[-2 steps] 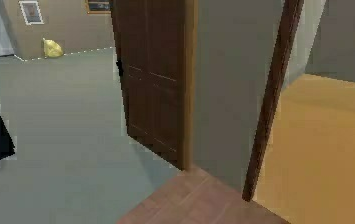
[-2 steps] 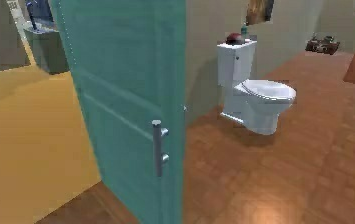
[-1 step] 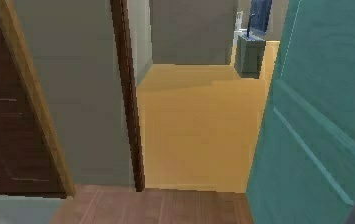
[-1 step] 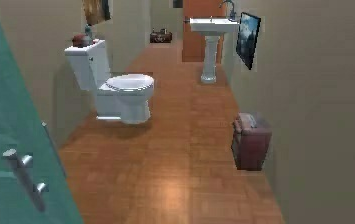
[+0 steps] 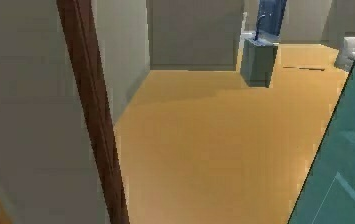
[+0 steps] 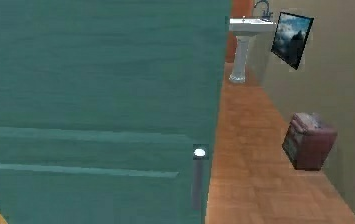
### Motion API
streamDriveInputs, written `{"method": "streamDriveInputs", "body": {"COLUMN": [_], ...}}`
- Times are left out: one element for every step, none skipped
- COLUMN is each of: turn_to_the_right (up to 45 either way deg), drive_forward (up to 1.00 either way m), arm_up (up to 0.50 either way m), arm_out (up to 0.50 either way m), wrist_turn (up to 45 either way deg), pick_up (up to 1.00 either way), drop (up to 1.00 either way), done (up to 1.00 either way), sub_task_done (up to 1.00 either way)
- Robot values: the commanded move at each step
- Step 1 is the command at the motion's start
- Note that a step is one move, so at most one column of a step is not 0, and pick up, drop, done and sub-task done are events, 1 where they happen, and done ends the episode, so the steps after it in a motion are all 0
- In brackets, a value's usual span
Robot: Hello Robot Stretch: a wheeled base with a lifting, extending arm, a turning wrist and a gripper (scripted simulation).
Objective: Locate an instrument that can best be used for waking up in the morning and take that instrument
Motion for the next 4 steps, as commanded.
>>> {"method": "streamDriveInputs", "body": {"turn_to_the_right": [9.0,3.0,0.0,9.0], "drive_forward": [0.00,0.00,1.00,0.00], "arm_up": [0.00,0.00,0.00,0.00], "arm_out": [0.00,0.00,0.00,0.00], "wrist_turn": [0.0,0.0,0.0,0.0], "pick_up": [0.00,0.00,0.00,0.00], "drop": [0.00,0.00,0.00,0.00], "done": [0.00,0.00,0.00,0.00], "sub_task_done": [0.00,0.00,0.00,0.00]}}
